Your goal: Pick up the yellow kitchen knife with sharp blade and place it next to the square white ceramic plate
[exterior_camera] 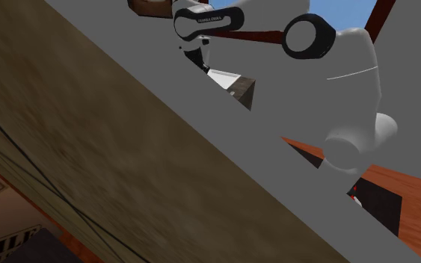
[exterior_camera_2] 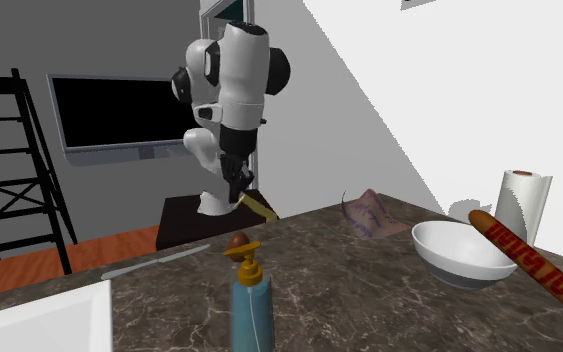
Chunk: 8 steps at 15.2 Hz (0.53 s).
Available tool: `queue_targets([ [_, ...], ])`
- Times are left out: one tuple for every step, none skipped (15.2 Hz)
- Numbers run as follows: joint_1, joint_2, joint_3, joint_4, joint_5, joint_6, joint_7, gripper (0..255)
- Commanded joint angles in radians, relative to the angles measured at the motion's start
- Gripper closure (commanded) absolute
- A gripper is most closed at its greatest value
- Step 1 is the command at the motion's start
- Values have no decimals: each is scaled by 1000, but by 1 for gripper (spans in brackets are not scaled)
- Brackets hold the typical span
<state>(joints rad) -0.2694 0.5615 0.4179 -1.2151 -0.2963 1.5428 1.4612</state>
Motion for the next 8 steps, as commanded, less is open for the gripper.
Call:
queue_targets([
  [-22, 21, -13, 35, -8, -9, -41, 255],
  [-32, 31, -19, 53, -12, -14, -61, 255],
  [-42, 43, -25, 73, -16, -20, -81, 255],
  [-51, 57, -32, 96, -20, -26, -101, 255],
  [-60, 72, -38, 122, -24, -34, -121, 255],
  [-68, 88, -44, 151, -29, -43, -141, 255],
  [-73, 100, -49, 172, -32, -50, -155, 255],
  [-76, 98, -48, 154, -31, -35, -152, 255],
])
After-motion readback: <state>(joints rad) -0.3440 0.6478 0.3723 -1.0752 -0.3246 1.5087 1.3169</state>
